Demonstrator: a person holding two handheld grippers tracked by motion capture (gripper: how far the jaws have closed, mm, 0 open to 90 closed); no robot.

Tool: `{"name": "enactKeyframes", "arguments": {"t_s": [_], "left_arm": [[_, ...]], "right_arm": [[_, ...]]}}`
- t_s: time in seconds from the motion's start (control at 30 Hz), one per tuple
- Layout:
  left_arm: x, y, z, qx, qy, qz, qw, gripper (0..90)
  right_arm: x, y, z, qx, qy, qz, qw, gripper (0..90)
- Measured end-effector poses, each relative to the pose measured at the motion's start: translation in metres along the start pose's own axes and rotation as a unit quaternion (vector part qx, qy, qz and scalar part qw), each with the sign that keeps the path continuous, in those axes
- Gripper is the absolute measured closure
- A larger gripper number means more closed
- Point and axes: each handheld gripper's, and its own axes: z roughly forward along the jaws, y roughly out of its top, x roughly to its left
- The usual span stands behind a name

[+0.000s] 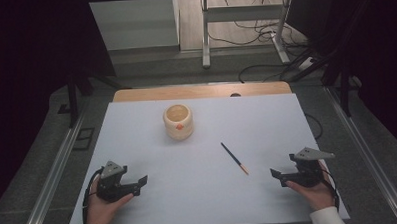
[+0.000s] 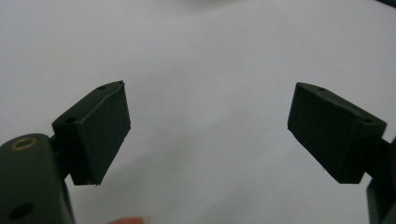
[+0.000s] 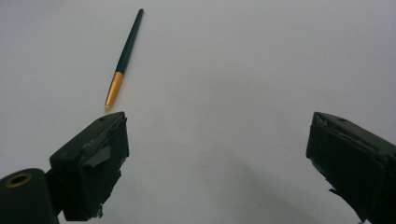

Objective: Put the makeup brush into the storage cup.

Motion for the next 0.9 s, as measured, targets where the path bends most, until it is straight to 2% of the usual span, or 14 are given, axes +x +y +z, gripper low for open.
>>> {"name": "enactKeyframes", "arguments": {"t_s": [0.2,0.33,0.57,0.8,0.9], "left_arm": [[-0.003,0.000,-0.001,-0.005,0.006,0.007,0.9999,14.5],[-0.004,-0.003,0.002,0.004,0.011,0.010,0.9999,14.7],[-0.006,-0.005,0.002,0.005,0.011,-0.005,0.9999,14.9],[-0.007,-0.004,0.004,0.007,0.006,0.021,0.9997,15.1],[-0.005,-0.004,0.007,0.012,0.005,0.028,0.9995,15.1]], "right_arm": [[-0.001,0.000,-0.003,-0.005,-0.003,0.008,1.0000,5.8],[0.000,-0.001,-0.006,-0.002,-0.001,0.007,1.0000,6.3],[0.001,0.000,-0.007,-0.003,0.005,0.008,0.9999,8.3],[0.000,0.003,-0.012,-0.008,-0.002,0.020,0.9998,10.3],[0.003,0.007,-0.011,0.000,-0.006,0.019,0.9998,10.3]]}}
